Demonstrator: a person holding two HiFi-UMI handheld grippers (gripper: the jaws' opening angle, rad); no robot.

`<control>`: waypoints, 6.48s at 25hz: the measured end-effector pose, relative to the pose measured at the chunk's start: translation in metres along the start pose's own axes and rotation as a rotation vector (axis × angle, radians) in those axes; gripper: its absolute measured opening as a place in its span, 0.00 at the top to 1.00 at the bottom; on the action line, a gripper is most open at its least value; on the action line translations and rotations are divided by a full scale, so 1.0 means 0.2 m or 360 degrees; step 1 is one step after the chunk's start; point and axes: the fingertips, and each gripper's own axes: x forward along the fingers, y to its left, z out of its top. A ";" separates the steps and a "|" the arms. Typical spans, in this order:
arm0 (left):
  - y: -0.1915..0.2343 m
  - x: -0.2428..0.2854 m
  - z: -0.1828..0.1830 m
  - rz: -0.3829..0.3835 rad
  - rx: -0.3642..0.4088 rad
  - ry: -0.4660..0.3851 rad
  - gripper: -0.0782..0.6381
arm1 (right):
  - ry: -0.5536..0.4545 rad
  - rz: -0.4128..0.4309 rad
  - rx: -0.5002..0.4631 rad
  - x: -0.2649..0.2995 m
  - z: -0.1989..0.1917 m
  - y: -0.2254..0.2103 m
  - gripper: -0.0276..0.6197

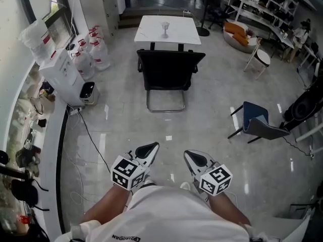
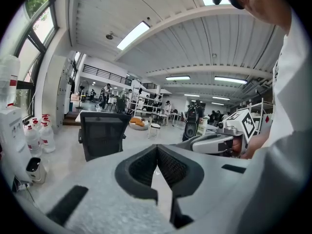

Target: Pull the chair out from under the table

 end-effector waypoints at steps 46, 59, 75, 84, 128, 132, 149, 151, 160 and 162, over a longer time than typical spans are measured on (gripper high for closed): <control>0.65 0.39 0.29 -0.0053 0.0122 -0.0034 0.88 | -0.0111 -0.0118 -0.0009 0.62 0.40 -0.45 0.95; 0.75 0.87 0.42 0.0037 0.0075 -0.0009 0.88 | -0.0082 0.0003 -0.0026 0.73 0.56 -0.93 0.95; 0.91 1.18 0.52 0.0187 0.0019 0.0015 0.88 | -0.0055 0.0090 0.0017 0.83 0.64 -1.32 0.95; 0.93 1.24 0.45 0.0171 -0.0008 0.0063 0.88 | -0.0031 0.0114 0.0047 0.90 0.60 -1.35 0.95; 2.33 1.84 1.18 -0.0140 0.0226 -0.0059 0.88 | -0.0231 -0.0213 -0.0137 2.15 1.52 -1.95 0.95; 2.35 1.91 1.22 -0.0110 0.0221 -0.0078 0.88 | -0.0224 -0.0195 -0.0130 2.17 1.54 -2.03 0.95; 2.35 2.07 1.30 0.0096 0.0177 -0.0128 0.88 | -0.0162 0.0013 -0.0155 2.17 1.60 -2.20 0.95; 2.34 2.08 1.30 0.0105 0.0191 -0.0124 0.88 | -0.0162 0.0022 -0.0166 2.16 1.60 -2.20 0.95; 2.29 2.09 1.31 0.0112 0.0254 -0.0128 0.88 | -0.0186 0.0010 -0.0181 2.13 1.60 -2.24 0.95; 2.29 2.09 1.31 0.0111 0.0260 -0.0130 0.88 | -0.0185 0.0013 -0.0182 2.12 1.60 -2.24 0.93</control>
